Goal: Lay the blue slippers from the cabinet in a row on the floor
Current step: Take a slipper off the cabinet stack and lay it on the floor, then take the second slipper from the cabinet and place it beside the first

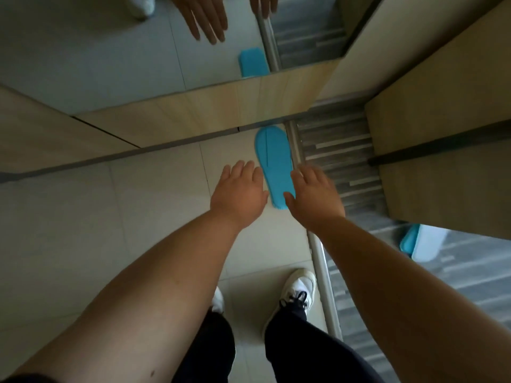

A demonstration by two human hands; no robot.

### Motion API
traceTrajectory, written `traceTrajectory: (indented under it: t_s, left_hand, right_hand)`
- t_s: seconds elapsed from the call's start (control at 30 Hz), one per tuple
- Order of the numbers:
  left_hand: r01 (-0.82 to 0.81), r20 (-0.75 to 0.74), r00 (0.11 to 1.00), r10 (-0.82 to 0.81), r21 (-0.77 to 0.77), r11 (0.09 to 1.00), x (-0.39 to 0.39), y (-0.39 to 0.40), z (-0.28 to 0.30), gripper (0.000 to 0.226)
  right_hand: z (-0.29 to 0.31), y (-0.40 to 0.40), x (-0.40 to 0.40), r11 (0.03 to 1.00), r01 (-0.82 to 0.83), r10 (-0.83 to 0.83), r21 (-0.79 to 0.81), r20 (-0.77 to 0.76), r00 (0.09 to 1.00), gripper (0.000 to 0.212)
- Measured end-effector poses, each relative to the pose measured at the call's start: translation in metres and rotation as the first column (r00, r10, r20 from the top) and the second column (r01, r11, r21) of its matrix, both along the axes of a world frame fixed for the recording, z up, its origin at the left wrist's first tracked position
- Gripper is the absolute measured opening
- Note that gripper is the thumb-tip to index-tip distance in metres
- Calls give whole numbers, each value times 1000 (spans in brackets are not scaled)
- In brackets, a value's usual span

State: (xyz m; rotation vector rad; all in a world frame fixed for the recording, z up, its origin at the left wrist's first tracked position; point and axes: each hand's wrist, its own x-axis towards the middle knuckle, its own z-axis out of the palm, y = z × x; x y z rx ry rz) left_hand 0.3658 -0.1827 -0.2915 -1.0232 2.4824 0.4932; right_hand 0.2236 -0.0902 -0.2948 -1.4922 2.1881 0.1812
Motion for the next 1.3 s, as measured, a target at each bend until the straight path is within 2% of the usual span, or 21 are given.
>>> traceTrajectory:
  t_s: [0.17,0.47,0.67,0.93,1.07,1.3]
  left_hand:
    - [153,13,988,-152,-59,986,12,18,86,69]
    - [356,-10,932,-362,-149,922,3,43,183,71]
    - [442,-16,891,-453,-191,876,-28,74,212,70]
    - [536,-30,832,-554,-215,816,-104,122,241,70]
    - [570,-22,807,-590,-230,789,-143,144,255,70]
    - [583,-12,795,-607,-266,768,-202,185,268,70]
  right_hand:
    - [85,26,13,998,-49,54,36,-141,989,72]
    - [188,70,19,976,211,-216,-45,-161,963,73]
    - [222,115,8,914,401,-406,-70,-139,903,74]
    - [243,175,-31,818,557,-573,-143,-123,810,69]
    - [253,201,-60,780,605,-623,-159,-112,774,69]
    - [267,241,-120,761,619,-641,-193,-79,763,69]
